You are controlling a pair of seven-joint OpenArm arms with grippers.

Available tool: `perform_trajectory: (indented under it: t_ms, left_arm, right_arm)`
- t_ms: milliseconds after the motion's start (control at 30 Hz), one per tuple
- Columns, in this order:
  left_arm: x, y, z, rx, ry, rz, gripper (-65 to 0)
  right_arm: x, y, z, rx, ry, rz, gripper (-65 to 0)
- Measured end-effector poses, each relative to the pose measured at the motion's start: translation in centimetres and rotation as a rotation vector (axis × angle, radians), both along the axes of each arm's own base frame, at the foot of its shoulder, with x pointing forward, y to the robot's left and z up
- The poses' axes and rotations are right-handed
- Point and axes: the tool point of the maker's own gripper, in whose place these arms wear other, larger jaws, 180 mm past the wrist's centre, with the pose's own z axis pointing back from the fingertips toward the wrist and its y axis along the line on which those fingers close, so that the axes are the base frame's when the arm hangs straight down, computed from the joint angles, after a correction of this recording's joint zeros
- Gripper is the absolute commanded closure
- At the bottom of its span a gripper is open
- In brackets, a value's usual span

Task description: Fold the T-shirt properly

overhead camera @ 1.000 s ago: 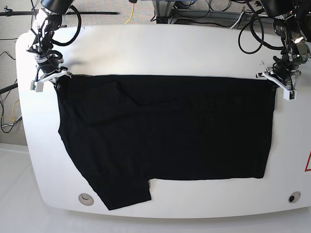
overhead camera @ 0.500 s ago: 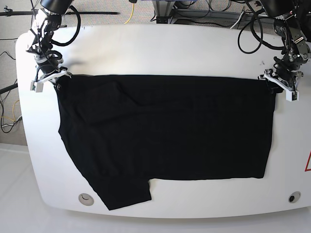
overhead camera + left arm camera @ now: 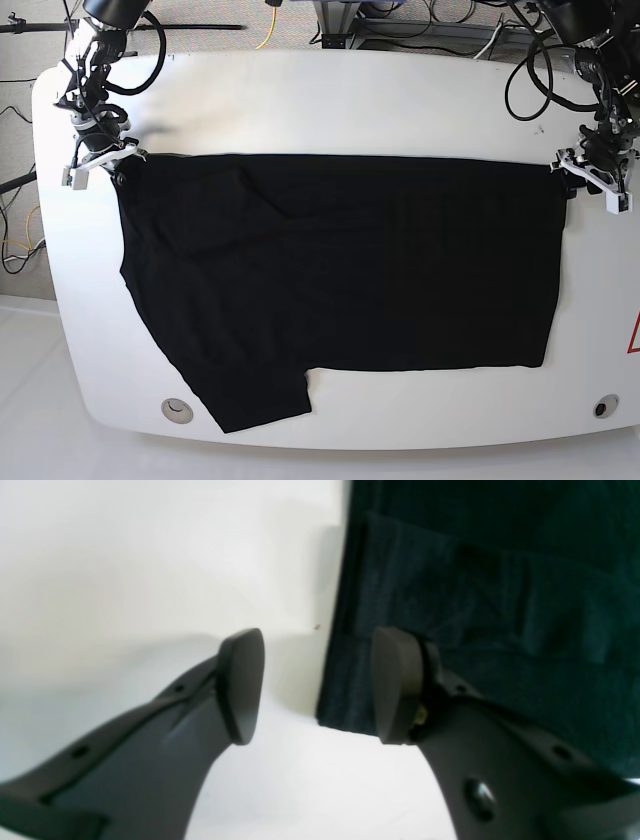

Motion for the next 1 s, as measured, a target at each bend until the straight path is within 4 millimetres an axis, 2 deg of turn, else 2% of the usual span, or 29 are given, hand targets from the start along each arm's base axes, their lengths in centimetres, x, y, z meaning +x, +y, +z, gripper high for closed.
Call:
perform_trajectory:
  t_ms: [300,600,667,800,1000]
  left_arm:
    - [-1.3,-0.3,-1.0,-0.006,0.050,-0.008,-42.4]
    - [-1.2,-0.6,-1.3,-0.004,0.045,-0.010,-44.4]
    - [-1.3,-0.7,-1.5,-0.008,0.050,-0.010,-42.0]
    - [-0.9,-0.8,-2.0,-0.016,0.031,-0.006,-31.7]
    - [-0.3,-1.1,-2.1,-0.033,0.020,-0.006,-0.5]
  right_arm:
    - [-0.2,0.1,-0.2,-0.004,0.005,0.003,-0.8]
    - [-0.2,0.2,-0.3,-0.004,0.010,0.005,-1.1]
    - [-0.2,0.2,-0.3,-0.004,0.010,0.005,-1.2]
    - [-0.3,0.2,-0.4,-0.002,0.013,0.004,-1.1]
    - [-0.3,0.2,-0.4,-0.002,0.013,0.005,-0.8]
